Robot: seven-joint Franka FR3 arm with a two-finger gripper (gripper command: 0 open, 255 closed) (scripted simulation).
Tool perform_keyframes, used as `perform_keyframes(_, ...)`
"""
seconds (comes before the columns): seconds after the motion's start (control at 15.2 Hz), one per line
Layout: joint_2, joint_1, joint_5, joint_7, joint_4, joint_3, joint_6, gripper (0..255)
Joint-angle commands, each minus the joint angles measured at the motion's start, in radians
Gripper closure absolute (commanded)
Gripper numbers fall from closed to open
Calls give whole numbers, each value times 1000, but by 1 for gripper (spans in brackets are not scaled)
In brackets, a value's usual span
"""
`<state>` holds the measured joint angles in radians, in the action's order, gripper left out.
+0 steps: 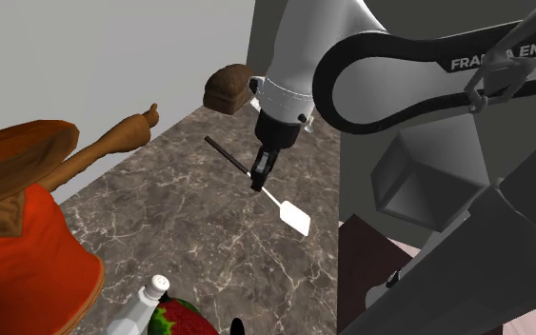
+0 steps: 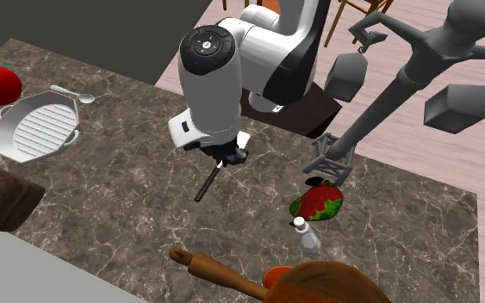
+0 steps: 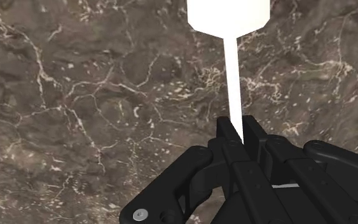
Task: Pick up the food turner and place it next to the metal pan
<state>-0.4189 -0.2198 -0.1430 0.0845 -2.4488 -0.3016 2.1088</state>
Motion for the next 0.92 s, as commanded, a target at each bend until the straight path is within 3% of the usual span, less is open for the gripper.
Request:
perform_keyframes(0.0, -7, 20, 11, 51, -4, 38, -6, 255)
perform_keyframes(0.86, 63, 163, 99, 372, 45, 275, -1, 255)
